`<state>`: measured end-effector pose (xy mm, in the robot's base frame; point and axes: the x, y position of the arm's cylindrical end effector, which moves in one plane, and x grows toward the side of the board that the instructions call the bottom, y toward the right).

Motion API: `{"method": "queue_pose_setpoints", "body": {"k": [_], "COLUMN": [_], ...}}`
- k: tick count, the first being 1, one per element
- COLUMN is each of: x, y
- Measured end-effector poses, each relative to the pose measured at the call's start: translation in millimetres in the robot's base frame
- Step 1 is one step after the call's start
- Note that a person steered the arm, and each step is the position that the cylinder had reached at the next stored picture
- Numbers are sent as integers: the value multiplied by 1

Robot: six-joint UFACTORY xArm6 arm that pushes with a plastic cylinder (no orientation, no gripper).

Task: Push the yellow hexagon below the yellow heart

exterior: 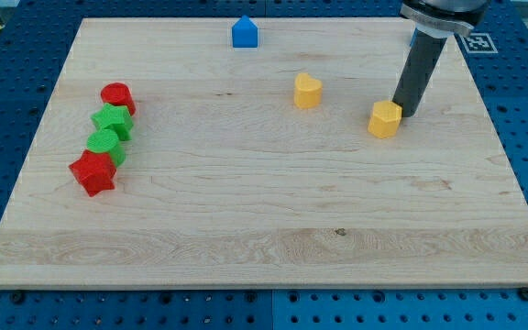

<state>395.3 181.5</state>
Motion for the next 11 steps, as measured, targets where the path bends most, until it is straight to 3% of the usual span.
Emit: {"method": "queue_pose_setpoints", "body": {"k": [4, 7, 8, 11], "x": [11, 19, 42, 56], "y": [9, -65, -34, -85]}}
